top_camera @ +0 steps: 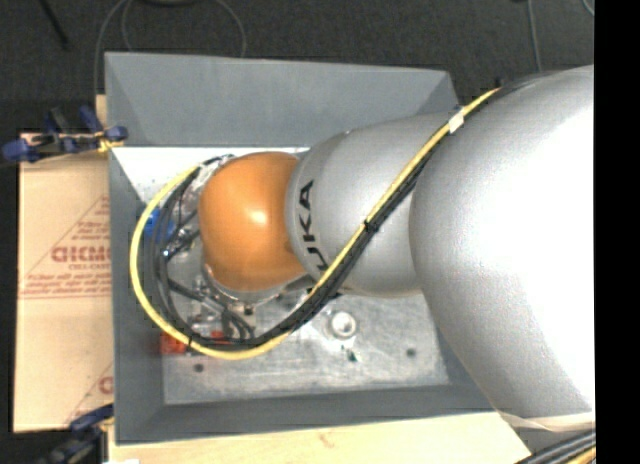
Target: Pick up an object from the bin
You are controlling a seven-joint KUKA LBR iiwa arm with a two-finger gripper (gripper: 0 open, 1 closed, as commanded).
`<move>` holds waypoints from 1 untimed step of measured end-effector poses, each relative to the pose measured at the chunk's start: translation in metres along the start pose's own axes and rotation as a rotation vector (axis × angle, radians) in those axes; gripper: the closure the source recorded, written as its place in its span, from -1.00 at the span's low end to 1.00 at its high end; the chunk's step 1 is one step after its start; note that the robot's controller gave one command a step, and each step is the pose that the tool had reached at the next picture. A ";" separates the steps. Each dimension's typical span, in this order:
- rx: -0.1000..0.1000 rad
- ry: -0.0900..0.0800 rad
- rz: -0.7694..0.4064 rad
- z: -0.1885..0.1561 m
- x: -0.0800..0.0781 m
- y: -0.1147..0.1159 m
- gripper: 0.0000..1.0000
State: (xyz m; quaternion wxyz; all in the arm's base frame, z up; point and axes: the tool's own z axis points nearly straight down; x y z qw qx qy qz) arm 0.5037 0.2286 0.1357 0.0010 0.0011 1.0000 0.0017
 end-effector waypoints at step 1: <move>-0.003 -0.008 0.021 -0.088 -0.009 0.002 1.00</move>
Offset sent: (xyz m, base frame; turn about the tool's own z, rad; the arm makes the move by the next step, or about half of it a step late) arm 0.0061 0.0011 0.0825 0.0243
